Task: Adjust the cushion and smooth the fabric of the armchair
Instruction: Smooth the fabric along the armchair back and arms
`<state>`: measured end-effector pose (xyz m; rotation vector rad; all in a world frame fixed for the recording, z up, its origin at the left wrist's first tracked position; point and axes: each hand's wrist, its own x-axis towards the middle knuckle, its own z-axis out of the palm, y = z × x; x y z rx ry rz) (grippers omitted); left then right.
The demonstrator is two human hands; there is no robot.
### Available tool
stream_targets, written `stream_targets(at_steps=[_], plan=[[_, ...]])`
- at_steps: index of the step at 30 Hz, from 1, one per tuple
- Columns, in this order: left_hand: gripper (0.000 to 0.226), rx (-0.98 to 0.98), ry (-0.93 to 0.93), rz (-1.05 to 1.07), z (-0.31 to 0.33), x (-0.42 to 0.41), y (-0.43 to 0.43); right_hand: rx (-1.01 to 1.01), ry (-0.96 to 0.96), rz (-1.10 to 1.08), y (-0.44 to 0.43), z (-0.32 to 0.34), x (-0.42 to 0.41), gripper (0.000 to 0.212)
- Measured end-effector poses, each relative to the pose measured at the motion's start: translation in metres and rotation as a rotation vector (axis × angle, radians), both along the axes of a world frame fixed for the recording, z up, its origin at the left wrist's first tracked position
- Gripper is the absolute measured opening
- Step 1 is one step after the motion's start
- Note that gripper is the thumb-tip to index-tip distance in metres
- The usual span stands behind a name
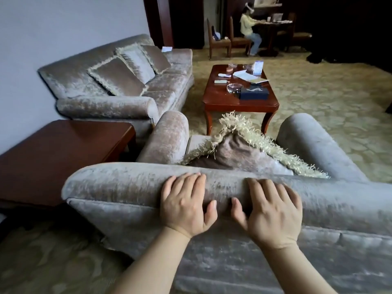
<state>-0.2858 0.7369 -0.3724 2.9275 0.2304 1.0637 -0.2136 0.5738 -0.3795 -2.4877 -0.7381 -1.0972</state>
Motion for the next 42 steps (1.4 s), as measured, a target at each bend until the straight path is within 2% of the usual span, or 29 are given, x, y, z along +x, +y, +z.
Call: stream_targets(at_steps=[7, 22, 25, 28, 33, 36, 39, 42], plan=[[0.052, -0.022, 0.035, 0.049, -0.008, -0.027, -0.007, -0.024, 0.058, -0.035, -0.001, -0.009, -0.034, 0.046], [0.054, 0.038, 0.005, 0.076, -0.014, -0.023, -0.007, -0.055, 0.099, -0.059, -0.001, -0.007, -0.03, 0.048], [0.056, 0.046, -0.002, 0.077, -0.013, -0.022, -0.009, -0.092, 0.134, 0.04, -0.006, -0.002, -0.033, 0.054], [0.057, 0.048, -0.022, 0.068, -0.014, -0.022, -0.007, -0.182, 0.109, 0.175, -0.049, -0.001, -0.024, 0.059], [0.055, 0.074, -0.006, 0.077, -0.015, -0.022, -0.007, -0.14, 0.06, -0.094, -0.145, -0.004, 0.026, 0.057], [0.053, 0.037, 0.015, 0.1, -0.014, -0.023, -0.011, -0.079, 0.03, -0.121, -0.144, -0.013, 0.028, 0.051], [0.049, -0.072, 0.022, 0.214, -0.004, -0.015, -0.037, -0.032, 0.027, -0.142, -0.143, -0.015, 0.028, 0.049], [0.05, -0.023, 0.091, 0.039, -0.001, 0.015, -0.108, -0.034, 0.038, -0.144, -0.144, -0.012, 0.027, 0.048]])
